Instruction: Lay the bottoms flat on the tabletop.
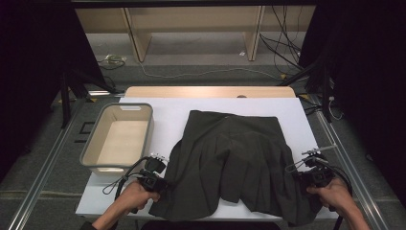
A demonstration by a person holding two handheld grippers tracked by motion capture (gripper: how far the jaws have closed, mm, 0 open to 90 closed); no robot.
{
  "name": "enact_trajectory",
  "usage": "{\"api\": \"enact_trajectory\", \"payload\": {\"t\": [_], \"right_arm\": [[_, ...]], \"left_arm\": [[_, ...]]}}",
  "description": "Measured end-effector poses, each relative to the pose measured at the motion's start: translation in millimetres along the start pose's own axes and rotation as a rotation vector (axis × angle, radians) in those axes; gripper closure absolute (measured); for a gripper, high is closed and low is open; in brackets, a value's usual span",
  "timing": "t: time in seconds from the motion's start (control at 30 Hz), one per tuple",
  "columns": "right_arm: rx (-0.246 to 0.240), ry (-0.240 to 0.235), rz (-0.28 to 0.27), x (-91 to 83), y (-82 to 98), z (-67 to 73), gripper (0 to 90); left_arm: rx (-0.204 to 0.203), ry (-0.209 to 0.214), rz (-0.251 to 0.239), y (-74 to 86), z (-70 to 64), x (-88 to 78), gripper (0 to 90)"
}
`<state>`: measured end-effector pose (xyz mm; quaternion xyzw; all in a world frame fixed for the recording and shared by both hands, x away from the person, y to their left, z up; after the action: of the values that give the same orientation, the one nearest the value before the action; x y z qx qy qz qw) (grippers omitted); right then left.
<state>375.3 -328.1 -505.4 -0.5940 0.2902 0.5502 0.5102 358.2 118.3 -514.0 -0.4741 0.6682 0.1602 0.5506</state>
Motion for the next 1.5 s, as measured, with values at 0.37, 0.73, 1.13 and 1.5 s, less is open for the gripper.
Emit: {"api": "enact_trajectory", "payload": {"t": [0.37, 0.73, 1.13, 1.5], "right_arm": [[-0.022, 0.0, 0.01, -6.4, 22.2, 9.8, 86.5], [-0.013, 0.028, -0.002, -10.4, 35.4, 10.8, 76.8], [0.03, 0.088, -0.019, -12.8, 28.3, -1.4, 71.8], [0.058, 0.063, -0.217, -25.3, -24.8, -17.4, 41.5]], "left_arm": [[0.02, 0.041, 0.007, 22.5, -11.4, -7.0, 87.4], [0.05, -0.01, -0.02, 26.1, -12.7, -13.0, 83.6], [0.055, -0.031, -0.086, 6.2, -8.3, -20.1, 67.2], [0.005, -0.131, -0.18, -43.4, 3.3, -20.4, 44.8]]}}
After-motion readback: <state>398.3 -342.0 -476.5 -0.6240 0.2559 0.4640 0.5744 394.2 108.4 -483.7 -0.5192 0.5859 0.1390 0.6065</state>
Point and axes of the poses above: each handheld gripper's, and its own axes: x roughly forward along the jaws, y roughly out of its underside, z roughly to its left, the point moved 6 cm from there along x, roughly forward along the jaws, and after that the axes turned 8 degrees about z, right-handed, at the moved point
